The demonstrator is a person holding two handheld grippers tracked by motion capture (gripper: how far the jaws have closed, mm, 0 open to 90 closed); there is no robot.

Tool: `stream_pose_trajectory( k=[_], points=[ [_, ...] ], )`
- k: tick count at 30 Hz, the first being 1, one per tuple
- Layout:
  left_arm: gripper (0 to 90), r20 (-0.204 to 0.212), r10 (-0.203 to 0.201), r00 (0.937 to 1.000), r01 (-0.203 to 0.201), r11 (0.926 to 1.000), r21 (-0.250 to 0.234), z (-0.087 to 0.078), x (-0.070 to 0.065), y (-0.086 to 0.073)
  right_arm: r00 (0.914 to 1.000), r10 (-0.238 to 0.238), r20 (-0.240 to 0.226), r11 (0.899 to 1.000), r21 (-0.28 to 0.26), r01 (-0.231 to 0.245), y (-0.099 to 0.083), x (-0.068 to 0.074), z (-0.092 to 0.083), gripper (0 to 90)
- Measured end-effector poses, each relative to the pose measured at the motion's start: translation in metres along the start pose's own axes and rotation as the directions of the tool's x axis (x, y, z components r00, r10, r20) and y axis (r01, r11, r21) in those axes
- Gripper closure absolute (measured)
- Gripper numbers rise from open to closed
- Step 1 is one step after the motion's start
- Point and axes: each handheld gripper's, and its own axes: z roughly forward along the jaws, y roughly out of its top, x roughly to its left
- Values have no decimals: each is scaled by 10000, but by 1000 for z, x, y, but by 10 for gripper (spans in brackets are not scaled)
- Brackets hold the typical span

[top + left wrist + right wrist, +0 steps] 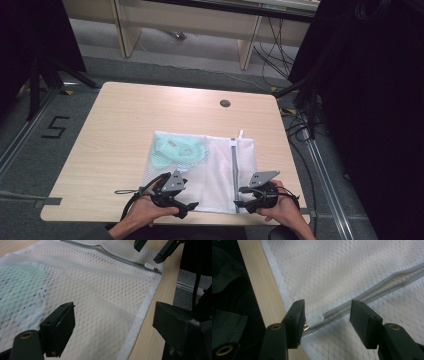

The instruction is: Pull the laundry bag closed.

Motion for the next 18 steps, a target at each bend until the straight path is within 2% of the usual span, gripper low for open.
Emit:
stream_pose_trajectory(
  k=[1,2,4,5,6,7,9,10,16,17,18],
  points=[
    [174,-99,129,9999,-130,9999,-49,1,0,-1,10000,0,0,10000,0,0,0,0,0,483],
    [175,-93,-157,9998,156,9998,-90,3,-2,-1,9998,-100,-176,9999,49,100,0,2,3,493],
    [175,-25,138,9999,-138,9999,3,4,-1,0,9997,-156,-210,9998,123,159,1,3,3,494],
    [175,-41,-152,9999,152,9999,-3,5,-4,0,9994,-232,-253,9995,213,237,1,3,3,502],
    [175,38,23,10000,-23,10000,-46,6,-3,0,9995,-168,-252,9998,126,171,1,4,5,508],
    [175,42,-94,9999,94,10000,19,6,-4,0,9980,-554,-306,9984,97,557,2,1,5,509],
    [176,27,70,10000,-70,10000,-7,8,-4,0,9984,-465,-313,9984,303,475,2,2,4,514],
    [176,44,8,10000,-9,9999,165,8,-4,1,9974,-596,-401,9977,303,608,3,0,5,522],
    [176,87,137,9999,-138,9997,177,12,-6,2,9959,-702,-578,9964,445,729,3,2,8,531],
    [176,74,162,9998,-163,9997,178,12,-7,2,9940,-918,-598,9943,492,948,4,2,9,533],
    [176,16,268,9996,-268,9995,175,11,-6,2,9949,-753,-678,9946,660,798,4,3,9,535]
  ],
)
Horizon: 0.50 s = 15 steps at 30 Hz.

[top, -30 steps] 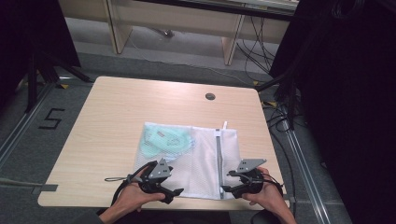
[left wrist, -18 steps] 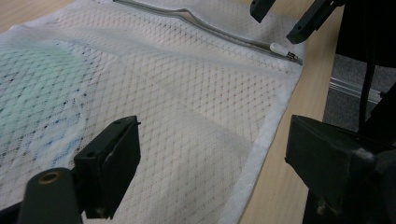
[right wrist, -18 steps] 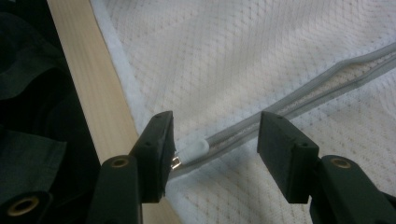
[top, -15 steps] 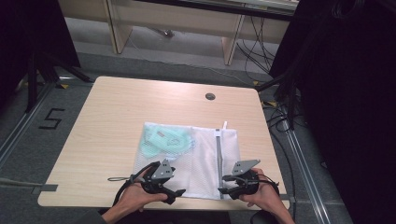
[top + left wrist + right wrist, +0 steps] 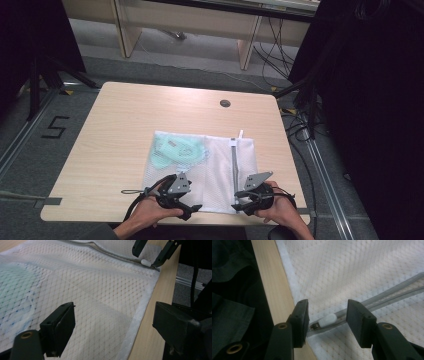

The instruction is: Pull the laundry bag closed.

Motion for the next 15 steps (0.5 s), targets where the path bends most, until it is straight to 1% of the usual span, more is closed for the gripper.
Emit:
stream_pose_trajectory(
  k=[1,2,3,4,5,6,7,8,9,10,12,13,14,15],
  points=[
    [176,6,22,10000,-22,10000,-52,0,0,-1,10000,-24,8,9999,108,24,0,1,1,538],
    [175,-14,-31,10000,31,9999,-103,0,0,-1,9997,-234,-84,9996,156,235,1,1,3,546],
    [175,-42,-47,10000,47,10000,-42,-1,0,-1,9997,-234,-84,9996,156,235,1,1,3,546],
    [175,-27,-76,10000,76,9999,-90,-1,0,0,9990,-424,-105,9990,148,426,1,0,4,546],
    [175,50,-158,9999,158,9998,-103,-1,1,1,9990,-439,-90,9989,157,440,1,0,4,547],
    [175,127,-193,9997,195,9997,-114,-1,0,1,9996,-264,-77,9993,255,266,1,2,3,550],
    [176,114,-83,9999,84,9999,-100,0,0,0,9995,-300,-116,9990,336,303,0,2,4,555],
    [176,221,-57,9997,58,10000,-44,1,-1,-1,9995,-300,-116,9990,336,303,0,2,4,559],
    [175,82,141,9999,-141,9999,13,0,-1,-1,9983,-528,-262,9981,294,536,1,1,6,563],
    [175,103,59,9999,-59,10000,14,0,-2,-1,9989,-411,-208,9984,385,419,1,2,6,567],
    [175,179,26,9998,-26,10000,-10,-1,-2,-1,9979,-613,-219,9970,461,623,1,3,6,573],
    [175,179,26,9998,-26,10000,-10,-1,-2,-1,9979,-613,-219,9970,461,623,1,3,6,573],
    [175,74,176,9998,-176,9998,109,-1,-1,-1,9977,-588,-323,9971,456,603,1,4,6,590],
    [175,90,88,9999,-89,9999,63,-1,-2,-1,9977,-588,-323,9971,456,603,1,4,6,590]
  ],
)
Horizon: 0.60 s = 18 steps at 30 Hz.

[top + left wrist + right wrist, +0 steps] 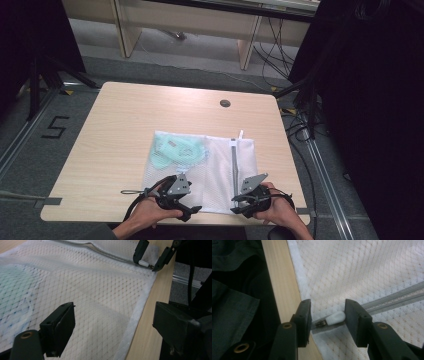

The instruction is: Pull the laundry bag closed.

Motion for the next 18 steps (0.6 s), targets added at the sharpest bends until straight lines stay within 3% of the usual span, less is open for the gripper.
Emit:
stream_pose_trajectory(
  k=[3,5,8,9,12,15,16,18],
  points=[
    [176,128,-113,9999,113,9999,-9,-1,2,1,9998,-206,-15,9997,130,206,0,1,-1,624],
    [175,22,38,10000,-38,9999,94,-2,2,0,9998,-219,-29,9997,87,220,-1,1,-2,626],
    [175,133,-208,9997,210,9997,-144,-1,2,0,9993,-353,-147,9992,169,356,-1,1,-2,627],
    [175,121,-12,9999,14,9998,-185,-1,3,0,9992,-370,-123,9992,153,372,-1,1,-3,631],
    [175,182,-108,9998,106,9999,99,-2,3,0,9990,-400,-185,9992,-49,399,-1,-1,-5,716],
    [175,54,-122,9999,122,9999,-83,-1,2,0,9990,-424,-164,9991,-7,424,-1,0,-5,743],
    [175,66,104,9999,-104,9999,-39,-2,3,1,9988,-444,-219,9990,-8,444,-1,0,-6,751],
    [175,41,-137,9999,137,9999,-58,-1,1,-1,9987,-457,-223,9990,11,458,-1,0,-7,758]
  ],
)
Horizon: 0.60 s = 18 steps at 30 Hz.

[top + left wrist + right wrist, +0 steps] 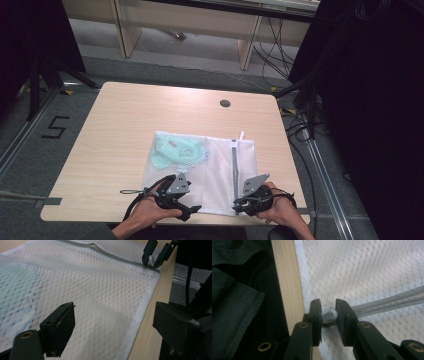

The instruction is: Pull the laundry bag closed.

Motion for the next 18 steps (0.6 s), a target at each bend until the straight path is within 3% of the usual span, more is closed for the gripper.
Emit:
stream_pose_trajectory(
  k=[5,8,9,10,11,13,15,16,18],
  points=[
    [175,52,-28,10000,28,9999,-98,0,0,1,10000,47,51,9996,265,-49,-2,0,-3,788],
    [175,-15,183,9998,-183,9998,-19,-2,2,1,9999,-18,-170,9994,357,24,-3,0,-4,830],
    [176,45,-91,9999,92,9999,-71,-2,1,1,9998,-3,-178,9993,365,10,-3,1,-4,841],
    [176,140,-64,9999,64,10000,-3,-2,1,2,9996,195,-227,9989,422,-185,-3,2,-4,849],
    [176,19,-36,10000,36,10000,-77,-2,0,1,9999,25,-171,9993,384,-18,-3,1,-4,852],
    [176,45,80,10000,-81,9999,144,-2,0,0,9997,169,-150,9990,407,-162,-4,0,-5,857],
    [178,90,4,10000,-4,10000,-61,-1,-1,1,9997,213,-131,9990,393,-208,-4,-1,-5,861],
    [179,134,232,9996,-231,9997,-79,-1,1,2,9996,217,-154,9990,385,-211,-4,-1,-5,865],
    [179,177,69,9998,-69,10000,-17,1,-1,1,9998,179,-77,9992,369,-176,-4,0,-6,866]
  ],
)
